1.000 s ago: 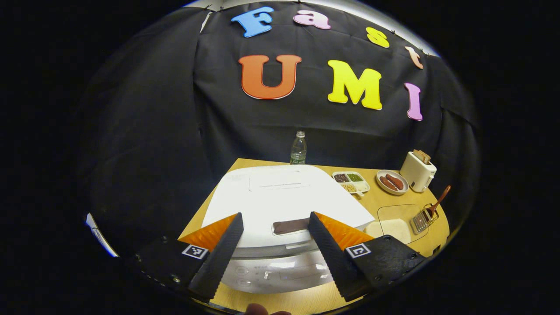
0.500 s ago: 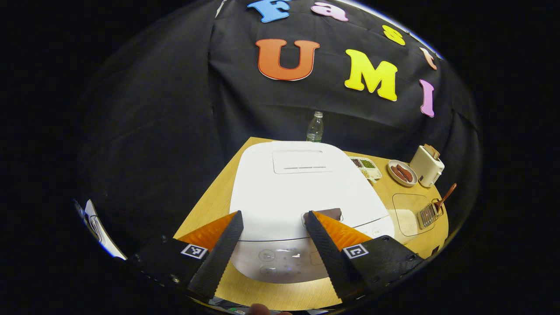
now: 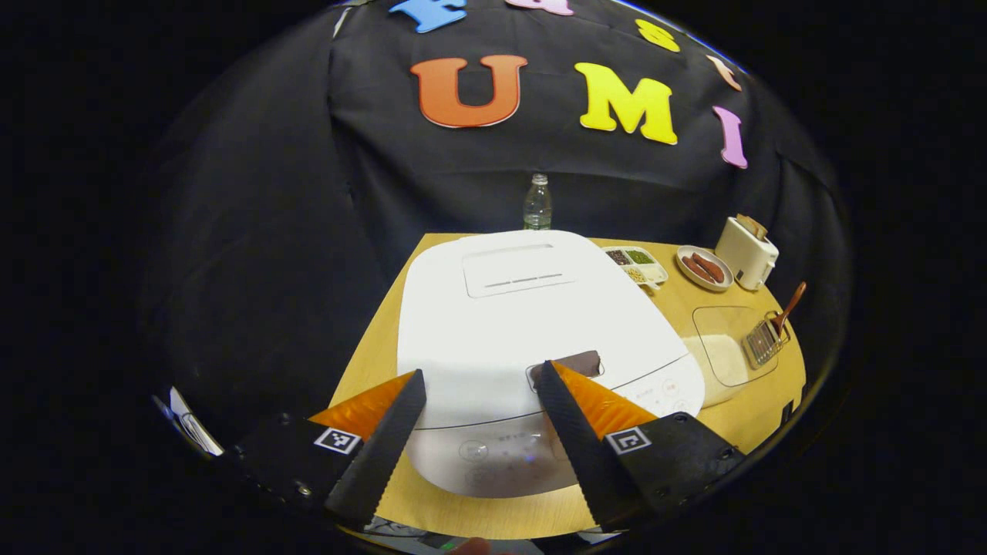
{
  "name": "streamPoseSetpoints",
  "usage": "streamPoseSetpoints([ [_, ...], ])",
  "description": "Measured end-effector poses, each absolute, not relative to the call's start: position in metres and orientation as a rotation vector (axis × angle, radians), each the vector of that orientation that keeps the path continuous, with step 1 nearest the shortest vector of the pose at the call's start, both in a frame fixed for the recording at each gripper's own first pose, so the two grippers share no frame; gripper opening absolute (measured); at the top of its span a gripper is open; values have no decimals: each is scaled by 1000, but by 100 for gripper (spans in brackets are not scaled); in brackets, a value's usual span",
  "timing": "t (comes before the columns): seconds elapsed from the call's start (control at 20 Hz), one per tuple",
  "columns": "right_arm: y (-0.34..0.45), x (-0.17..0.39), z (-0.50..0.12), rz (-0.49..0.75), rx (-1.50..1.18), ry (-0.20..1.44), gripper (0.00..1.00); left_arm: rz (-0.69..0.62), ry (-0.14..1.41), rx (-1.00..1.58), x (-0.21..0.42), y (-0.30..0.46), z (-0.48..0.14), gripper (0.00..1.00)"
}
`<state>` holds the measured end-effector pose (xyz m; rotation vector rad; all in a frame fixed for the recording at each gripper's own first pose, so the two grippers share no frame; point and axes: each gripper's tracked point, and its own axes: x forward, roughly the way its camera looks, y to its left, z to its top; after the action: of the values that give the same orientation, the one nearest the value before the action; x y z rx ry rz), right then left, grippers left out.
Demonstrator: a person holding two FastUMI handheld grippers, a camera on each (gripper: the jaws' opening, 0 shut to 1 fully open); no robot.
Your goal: Close the left gripper, press the button to open the rice cooker; take a wooden spoon from the chopstick holder with the right hand, scoop a spoonful of rice and pour it into the rice cooker, then put the wooden spoon back into the chopstick holder.
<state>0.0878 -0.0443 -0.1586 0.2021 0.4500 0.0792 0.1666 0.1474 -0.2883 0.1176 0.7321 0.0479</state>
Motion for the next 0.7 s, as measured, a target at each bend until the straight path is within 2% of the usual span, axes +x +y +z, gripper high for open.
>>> streamPoseSetpoints([
  [0.35,-45,80,-160,79,210,471,100,32,729,40,173,146,-280,99],
  [0.7,-57,79,-150,56,197,454,99,87,698,25,171,145,-275,98],
])
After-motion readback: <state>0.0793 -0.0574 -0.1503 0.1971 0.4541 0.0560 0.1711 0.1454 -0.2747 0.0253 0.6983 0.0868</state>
